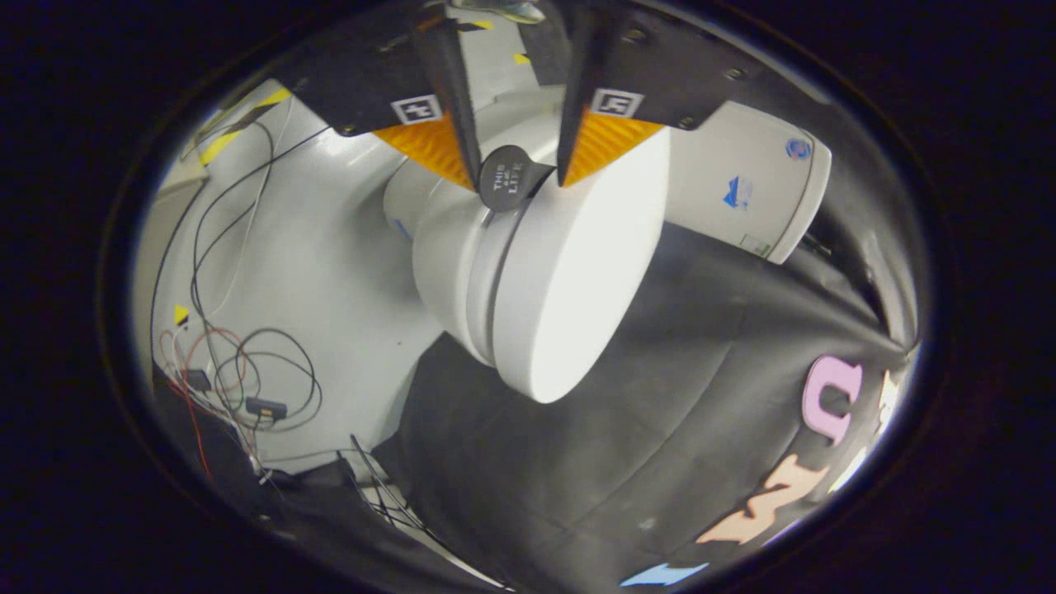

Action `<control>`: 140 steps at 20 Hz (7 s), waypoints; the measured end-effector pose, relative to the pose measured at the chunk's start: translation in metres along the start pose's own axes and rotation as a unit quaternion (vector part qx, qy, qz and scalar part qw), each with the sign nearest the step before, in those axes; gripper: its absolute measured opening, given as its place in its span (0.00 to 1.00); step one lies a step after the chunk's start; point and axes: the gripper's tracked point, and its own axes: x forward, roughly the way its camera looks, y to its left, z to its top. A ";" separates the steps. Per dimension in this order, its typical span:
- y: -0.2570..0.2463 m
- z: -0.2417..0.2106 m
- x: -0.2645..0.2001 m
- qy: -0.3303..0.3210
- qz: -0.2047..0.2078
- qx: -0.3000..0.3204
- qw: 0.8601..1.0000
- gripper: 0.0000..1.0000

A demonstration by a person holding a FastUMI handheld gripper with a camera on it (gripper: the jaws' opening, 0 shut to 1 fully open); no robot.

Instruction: Open the toilet lid.

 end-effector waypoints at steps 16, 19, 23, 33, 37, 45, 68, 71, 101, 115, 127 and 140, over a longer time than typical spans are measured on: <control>-0.003 0.010 -0.001 -0.022 -0.035 -0.005 0.999 0.03; 0.006 0.021 -0.009 -0.037 -0.046 -0.072 0.996 0.03; 0.013 0.032 -0.014 -0.050 -0.040 -0.135 0.989 0.03; 0.054 0.036 -0.035 -0.080 -0.045 -0.214 0.973 0.03; 0.081 0.032 -0.047 -0.103 -0.046 -0.266 0.957 0.03; 0.114 0.026 -0.058 -0.126 -0.031 -0.300 0.945 0.03; 0.210 -0.014 -0.079 -0.191 0.022 -0.419 0.887 0.03; 0.225 -0.023 -0.080 -0.200 0.027 -0.436 0.877 0.03; 0.312 -0.100 -0.076 -0.210 0.118 -0.466 0.851 0.03; 0.331 -0.130 -0.073 -0.200 0.161 -0.467 0.846 0.04; 0.340 -0.144 -0.069 -0.206 0.183 -0.459 0.844 0.06; 0.339 -0.152 -0.092 -0.171 0.219 -0.470 0.838 0.20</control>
